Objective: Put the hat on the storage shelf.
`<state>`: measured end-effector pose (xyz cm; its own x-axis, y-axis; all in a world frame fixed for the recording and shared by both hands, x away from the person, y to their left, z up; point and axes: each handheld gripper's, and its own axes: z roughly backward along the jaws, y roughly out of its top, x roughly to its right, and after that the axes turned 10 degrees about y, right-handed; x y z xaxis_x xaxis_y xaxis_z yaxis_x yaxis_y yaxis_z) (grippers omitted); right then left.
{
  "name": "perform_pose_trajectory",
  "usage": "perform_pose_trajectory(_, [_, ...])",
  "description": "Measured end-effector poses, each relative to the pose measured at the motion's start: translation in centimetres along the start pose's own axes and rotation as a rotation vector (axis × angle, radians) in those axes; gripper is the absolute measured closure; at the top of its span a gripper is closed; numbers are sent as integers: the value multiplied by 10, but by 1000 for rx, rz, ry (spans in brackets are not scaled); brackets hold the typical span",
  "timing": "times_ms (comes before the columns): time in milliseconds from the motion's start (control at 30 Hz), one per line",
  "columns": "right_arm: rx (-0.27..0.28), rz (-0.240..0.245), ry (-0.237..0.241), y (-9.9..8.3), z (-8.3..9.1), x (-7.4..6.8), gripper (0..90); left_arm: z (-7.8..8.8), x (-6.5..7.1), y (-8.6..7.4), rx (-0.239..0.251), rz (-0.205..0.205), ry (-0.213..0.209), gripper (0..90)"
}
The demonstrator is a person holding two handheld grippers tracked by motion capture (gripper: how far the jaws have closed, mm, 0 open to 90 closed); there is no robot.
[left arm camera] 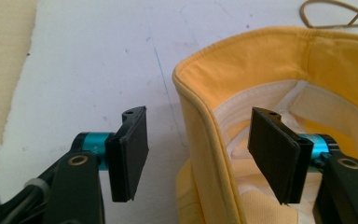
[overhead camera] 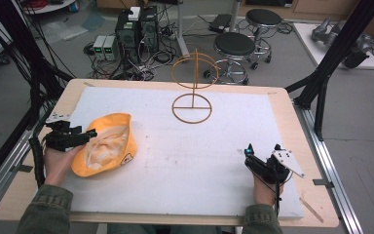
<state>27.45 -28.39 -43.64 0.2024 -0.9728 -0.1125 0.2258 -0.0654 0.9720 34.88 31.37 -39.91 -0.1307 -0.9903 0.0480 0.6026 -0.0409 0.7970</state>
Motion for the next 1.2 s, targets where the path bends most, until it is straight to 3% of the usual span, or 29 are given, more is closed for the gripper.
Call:
perform_pose_trajectory(200, [10,-1,21,0,1,0,52,-4,1,-1,-61,16,-20,482])
perform_pose_trajectory(367, [2,10,22,0,0,0,52,-6,1,-1,-88,29,-24,615])
perform_pose_trajectory(533, [5,5,19,0,0,0,52,-3,1,-3,-59,26,-11,860])
perform_pose_trajectory(733, [3,1,22,0,0,-1,52,-3,-3,-9,-35,48,-20,874])
perform_pose_trajectory(1067, [4,-2,21,0,1,-1,52,3,-2,-10,22,47,-20,874])
perform_pose_trajectory(1200, [5,-4,24,0,1,-1,52,7,-2,-10,53,69,-26,874])
